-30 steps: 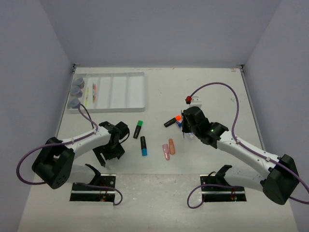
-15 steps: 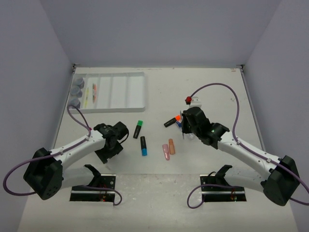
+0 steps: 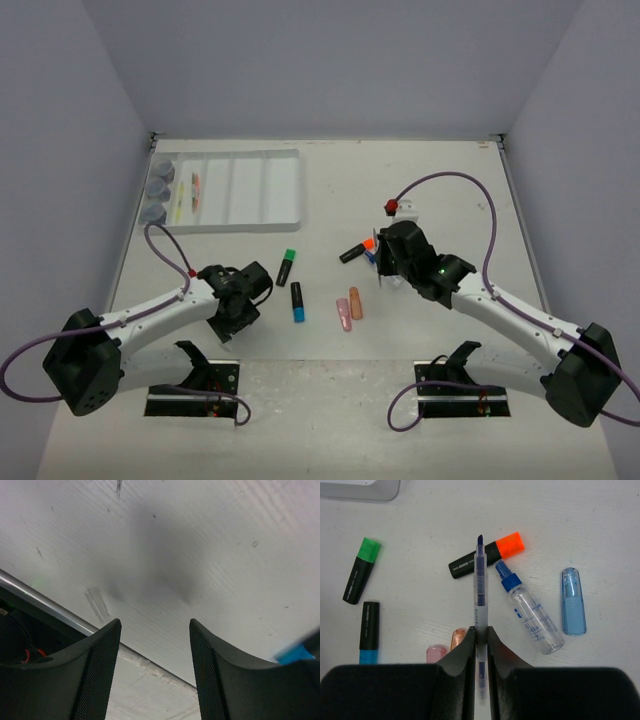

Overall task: Sort the stationery into containers
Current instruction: Move the pen cap to the center of the board.

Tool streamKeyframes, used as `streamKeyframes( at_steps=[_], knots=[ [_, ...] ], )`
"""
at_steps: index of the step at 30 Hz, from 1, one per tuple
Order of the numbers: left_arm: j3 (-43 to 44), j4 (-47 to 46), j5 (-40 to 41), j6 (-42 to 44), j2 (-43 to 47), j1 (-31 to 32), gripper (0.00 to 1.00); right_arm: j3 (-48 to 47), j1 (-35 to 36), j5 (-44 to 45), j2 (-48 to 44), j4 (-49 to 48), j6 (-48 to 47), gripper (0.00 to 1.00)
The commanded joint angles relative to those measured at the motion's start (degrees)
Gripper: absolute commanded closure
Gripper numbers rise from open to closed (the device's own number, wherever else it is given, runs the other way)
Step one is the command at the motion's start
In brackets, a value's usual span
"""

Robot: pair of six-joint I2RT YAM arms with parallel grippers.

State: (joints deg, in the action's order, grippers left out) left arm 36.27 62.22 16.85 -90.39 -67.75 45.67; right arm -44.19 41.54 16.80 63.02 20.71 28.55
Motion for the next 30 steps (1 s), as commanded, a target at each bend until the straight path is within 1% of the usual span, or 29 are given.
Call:
streamKeyframes(
  at_steps=[1,3,6,8,12,14,17,21,24,30],
  knots=[
    [1.56,5.77,-1.91,-7.46,-0.31,5.31,0.41,0.68,-0.44,-0.83,-1.77,-2.23,-0.69,1.00],
    [1.51,7.68,-2.84,-9.18,0.43,7.58,0.41,0.68,-0.49,-1.43,-1.62,-2.42,-0.69,1.00],
    [0.89,7.84,-3.86,-10.56,1.97,10.34,0.41,0.73,-0.49,-1.77,-1.77,-2.43,-0.69,1.00],
    [0.43,8.44,-4.16,-14.23,2.70,12.44,0.41,1.06,-0.49,-1.90,-2.79,-2.47,-0.69,1.00],
    [-1.90,7.53,-4.50,-19.46,1.52,13.88,0.42,1.60,-0.58,-2.56,-3.95,-2.78,-0.65,1.00],
    [-1.10,8.68,-3.98,-22.93,-0.30,14.06,0.42,1.79,-0.58,-3.17,-4.25,-3.01,-0.60,1.00],
    [2.27,12.33,3.02,-27.50,-2.29,14.03,0.43,1.91,-0.53,-5.04,-4.55,-3.44,-0.69,1.00],
    [2.21,13.28,5.31,-31.28,0.15,13.73,0.43,2.00,-0.58,-6.91,-4.99,-3.83,-0.69,1.00],
    [2.69,13.35,7.02,-30.94,-0.15,12.56,0.43,2.29,-0.58,-7.53,-6.16,-3.88,-0.69,1.00],
    [3.66,13.43,10.52,-28.70,-1.99,7.01,0.44,2.79,-0.58,-7.97,-7.35,-4.27,-0.69,1.00]
  ],
)
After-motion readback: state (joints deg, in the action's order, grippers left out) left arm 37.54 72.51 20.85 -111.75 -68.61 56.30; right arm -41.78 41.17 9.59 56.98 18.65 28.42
